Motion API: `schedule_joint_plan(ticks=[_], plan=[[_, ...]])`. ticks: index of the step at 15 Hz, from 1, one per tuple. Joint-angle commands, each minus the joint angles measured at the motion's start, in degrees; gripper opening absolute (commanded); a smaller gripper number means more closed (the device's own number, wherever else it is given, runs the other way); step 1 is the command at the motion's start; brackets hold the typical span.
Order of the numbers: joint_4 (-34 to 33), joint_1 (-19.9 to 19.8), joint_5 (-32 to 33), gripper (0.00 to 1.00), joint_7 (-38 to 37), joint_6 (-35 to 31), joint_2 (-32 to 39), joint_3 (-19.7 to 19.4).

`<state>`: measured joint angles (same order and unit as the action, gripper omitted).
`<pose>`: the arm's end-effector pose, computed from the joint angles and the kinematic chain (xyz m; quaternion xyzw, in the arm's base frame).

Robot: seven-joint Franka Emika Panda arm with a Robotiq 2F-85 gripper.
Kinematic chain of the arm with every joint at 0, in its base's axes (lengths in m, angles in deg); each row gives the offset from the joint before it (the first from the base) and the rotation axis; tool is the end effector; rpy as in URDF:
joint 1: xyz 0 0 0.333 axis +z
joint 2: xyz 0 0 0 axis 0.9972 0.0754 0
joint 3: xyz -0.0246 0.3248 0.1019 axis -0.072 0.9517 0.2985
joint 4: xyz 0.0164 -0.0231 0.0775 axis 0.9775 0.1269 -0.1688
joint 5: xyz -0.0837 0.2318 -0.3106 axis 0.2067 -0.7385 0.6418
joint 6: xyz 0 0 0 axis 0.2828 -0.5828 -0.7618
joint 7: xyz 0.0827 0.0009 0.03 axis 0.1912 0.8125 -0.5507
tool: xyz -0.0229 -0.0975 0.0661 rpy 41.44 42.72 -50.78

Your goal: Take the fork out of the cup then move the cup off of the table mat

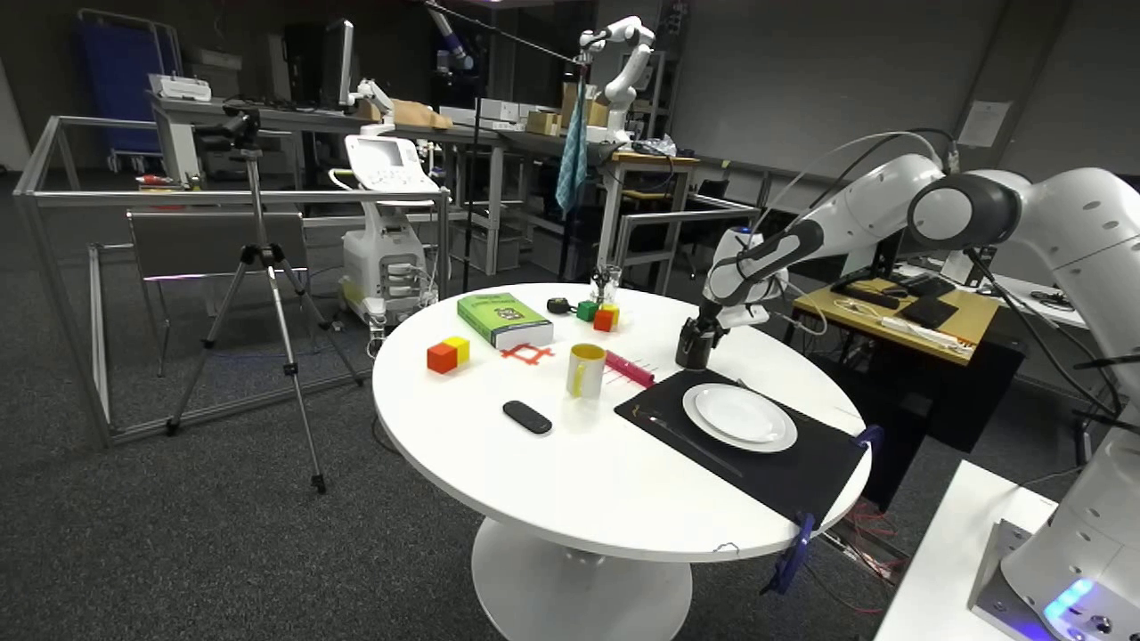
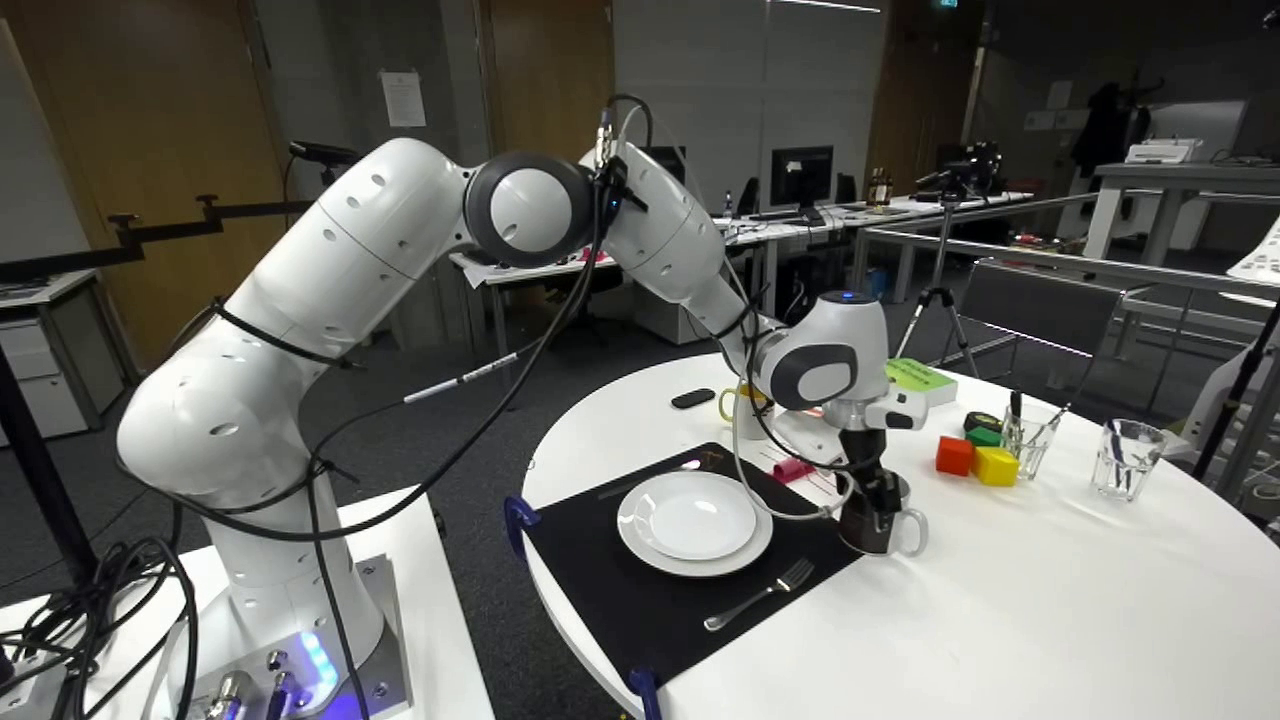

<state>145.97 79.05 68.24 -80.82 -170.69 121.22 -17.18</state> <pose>0.7297 -0.1605 0.1748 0.9866 -0.1300 0.0907 0.0396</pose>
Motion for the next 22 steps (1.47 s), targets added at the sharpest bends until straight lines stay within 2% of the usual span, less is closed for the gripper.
schedule_joint_plan(ticks=[1, 17, 22], plan=[[-1.55, 0.20, 1.29, 1.00, -2.48, -1.63, 0.88, -1.78], [-4.29, -0.17, 1.94, 1.00, -6.78, -1.89, 1.92, -6.64], [-4.72, -0.88, 1.13, 1.00, -6.52, 0.29, 1.34, -5.66]])
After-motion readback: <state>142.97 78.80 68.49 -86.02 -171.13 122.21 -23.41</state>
